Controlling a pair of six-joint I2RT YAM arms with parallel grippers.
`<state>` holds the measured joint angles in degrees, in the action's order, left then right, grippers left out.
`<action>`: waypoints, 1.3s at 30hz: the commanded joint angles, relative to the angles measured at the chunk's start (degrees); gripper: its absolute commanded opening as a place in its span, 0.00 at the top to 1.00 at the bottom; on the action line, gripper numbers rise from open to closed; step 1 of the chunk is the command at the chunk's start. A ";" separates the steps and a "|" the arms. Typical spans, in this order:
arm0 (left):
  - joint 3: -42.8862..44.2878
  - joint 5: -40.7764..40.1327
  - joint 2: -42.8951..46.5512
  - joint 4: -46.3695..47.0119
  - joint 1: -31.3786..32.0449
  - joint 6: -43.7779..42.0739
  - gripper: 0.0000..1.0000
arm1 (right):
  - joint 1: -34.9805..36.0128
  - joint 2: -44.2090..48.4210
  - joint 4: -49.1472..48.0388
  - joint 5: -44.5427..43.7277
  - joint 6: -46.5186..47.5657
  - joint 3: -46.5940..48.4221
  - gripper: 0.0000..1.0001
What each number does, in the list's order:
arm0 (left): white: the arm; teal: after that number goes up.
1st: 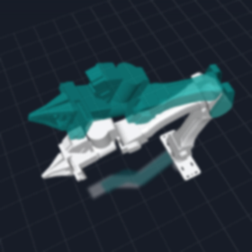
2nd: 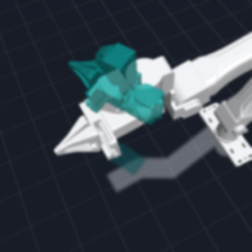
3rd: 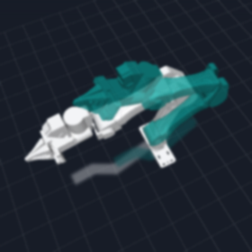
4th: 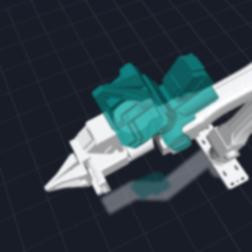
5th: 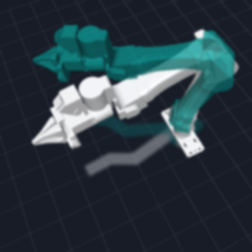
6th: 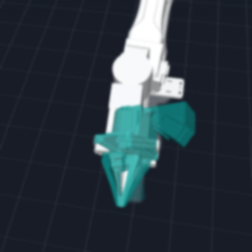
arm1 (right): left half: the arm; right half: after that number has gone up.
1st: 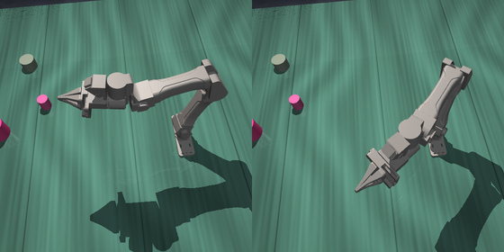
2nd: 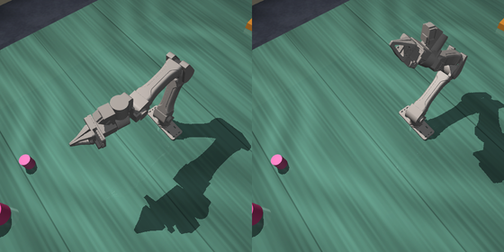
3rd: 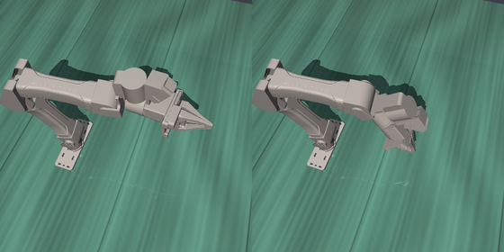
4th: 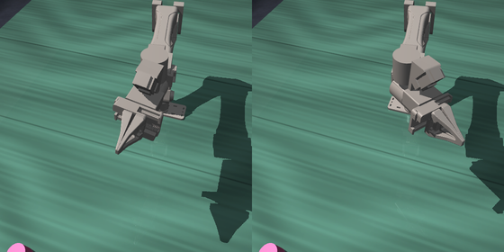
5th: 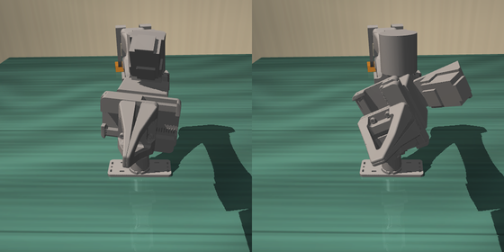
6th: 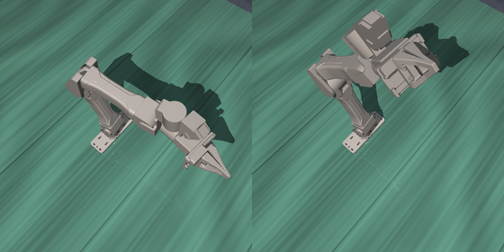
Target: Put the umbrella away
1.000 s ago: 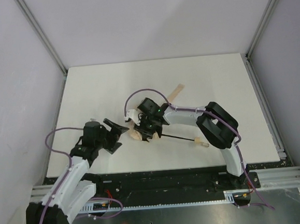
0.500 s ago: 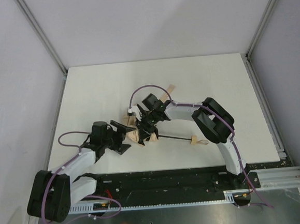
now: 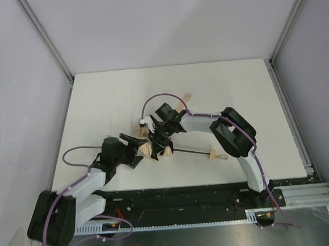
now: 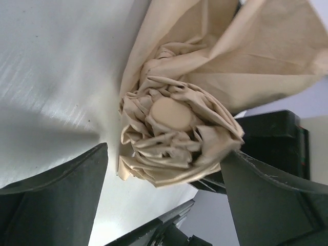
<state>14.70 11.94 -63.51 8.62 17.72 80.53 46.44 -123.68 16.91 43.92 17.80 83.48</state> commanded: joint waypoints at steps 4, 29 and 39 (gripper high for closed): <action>-4.40 -7.95 20.72 -3.77 -0.21 1.55 0.03 | 1.26 -6.28 14.62 -4.53 -2.44 -3.94 1.00; 2.15 -12.31 -14.87 3.41 2.18 -3.31 0.46 | 4.04 -2.58 12.96 -6.16 -4.36 -2.80 1.00; -0.66 -10.46 -12.94 3.13 0.99 -8.73 0.99 | 4.98 6.50 8.33 -12.86 -12.31 -2.96 0.69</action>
<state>17.21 7.64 -75.99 18.13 19.20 84.64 50.02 -120.81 17.39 34.13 13.10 82.94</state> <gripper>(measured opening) 0.262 0.342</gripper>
